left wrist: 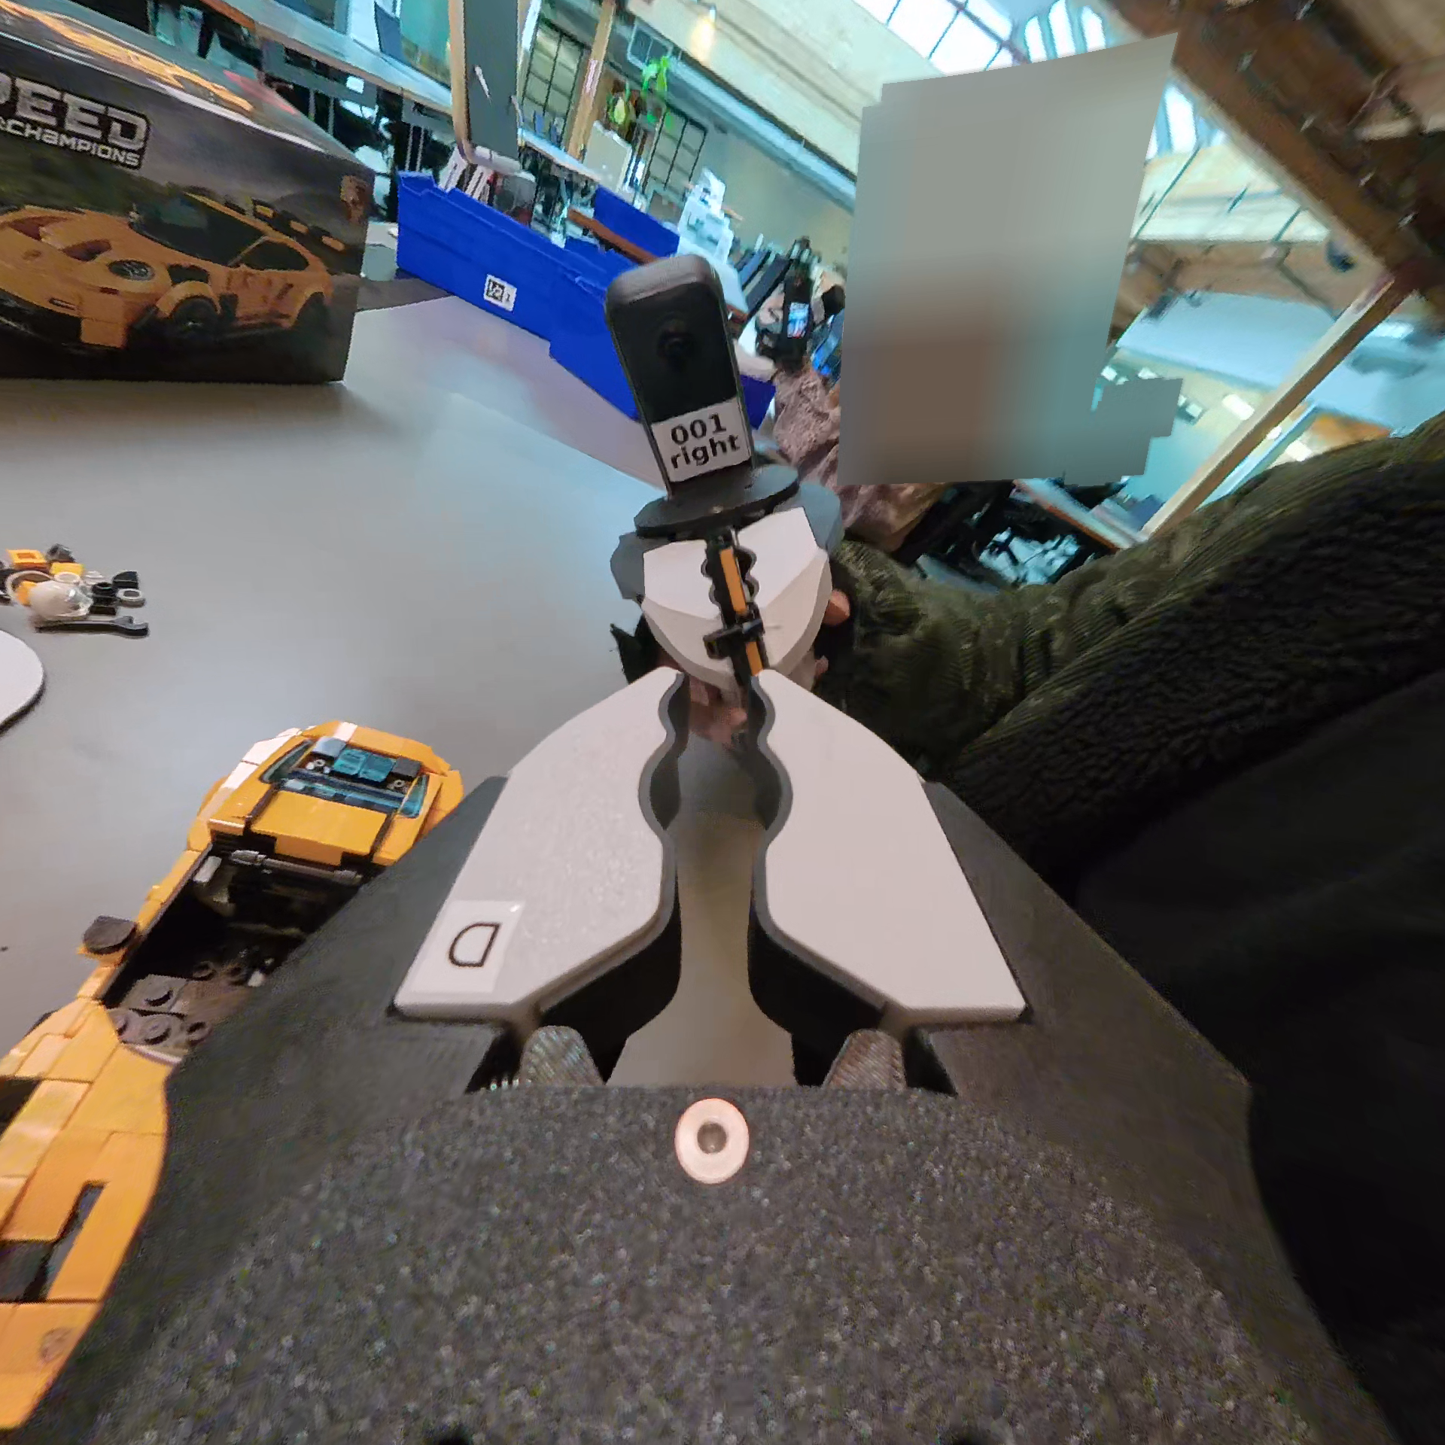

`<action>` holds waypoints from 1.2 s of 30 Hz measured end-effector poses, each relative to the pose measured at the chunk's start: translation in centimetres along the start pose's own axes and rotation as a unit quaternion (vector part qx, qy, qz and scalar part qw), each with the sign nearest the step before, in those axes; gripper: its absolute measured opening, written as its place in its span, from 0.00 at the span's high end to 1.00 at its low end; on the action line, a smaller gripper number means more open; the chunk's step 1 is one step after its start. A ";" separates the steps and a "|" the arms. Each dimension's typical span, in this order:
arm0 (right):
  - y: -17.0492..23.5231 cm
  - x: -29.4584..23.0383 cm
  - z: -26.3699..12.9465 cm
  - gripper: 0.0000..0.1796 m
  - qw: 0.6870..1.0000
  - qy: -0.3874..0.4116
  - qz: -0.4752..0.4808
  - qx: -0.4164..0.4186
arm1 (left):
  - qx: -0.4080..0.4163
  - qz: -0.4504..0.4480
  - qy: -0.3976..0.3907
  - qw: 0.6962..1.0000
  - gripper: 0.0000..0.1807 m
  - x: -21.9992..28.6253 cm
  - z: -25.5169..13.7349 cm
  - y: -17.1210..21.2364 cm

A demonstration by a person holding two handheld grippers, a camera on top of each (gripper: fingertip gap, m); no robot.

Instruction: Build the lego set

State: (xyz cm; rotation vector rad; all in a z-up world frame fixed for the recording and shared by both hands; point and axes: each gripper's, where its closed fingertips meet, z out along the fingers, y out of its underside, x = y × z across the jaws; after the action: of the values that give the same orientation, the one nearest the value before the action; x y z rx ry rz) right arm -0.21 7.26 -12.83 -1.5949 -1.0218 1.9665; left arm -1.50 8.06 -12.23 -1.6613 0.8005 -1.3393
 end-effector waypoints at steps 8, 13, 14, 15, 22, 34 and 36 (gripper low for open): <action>-0.8 0.9 -0.6 0.97 0.997 -0.005 0.071 0.032 | -0.077 0.189 -0.087 0.975 0.91 -0.3 1.0 1.9; -0.3 1.5 -0.4 0.97 0.995 0.007 0.096 0.024 | -0.095 0.247 -0.142 0.954 0.94 -1.3 1.3 2.3; -0.2 1.6 -0.4 0.97 0.995 0.010 0.100 0.024 | -0.099 0.251 -0.146 0.952 0.94 -1.5 1.3 2.4; -0.3 1.7 -0.5 0.97 0.994 0.011 0.102 0.026 | -0.101 0.253 -0.147 0.951 0.94 -1.5 1.3 2.5; -2.1 0.6 -1.2 0.89 0.996 0.001 0.042 0.074 | -0.015 0.100 -0.069 0.992 0.95 -0.9 1.3 1.2; -1.4 2.7 -1.7 0.88 0.927 0.213 -0.299 -0.079 | 0.065 -0.068 -0.017 0.995 0.95 -1.8 0.6 -0.6; -2.3 2.8 -1.9 0.88 0.916 0.230 -0.321 -0.074 | 0.067 -0.081 -0.028 0.994 0.95 -2.3 0.7 -0.6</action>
State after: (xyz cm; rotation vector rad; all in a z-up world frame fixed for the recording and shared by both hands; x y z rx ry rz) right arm 0.56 11.27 -13.10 -1.4385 -1.2937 1.0401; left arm -1.40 10.49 -12.78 -1.6770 0.5402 -1.4189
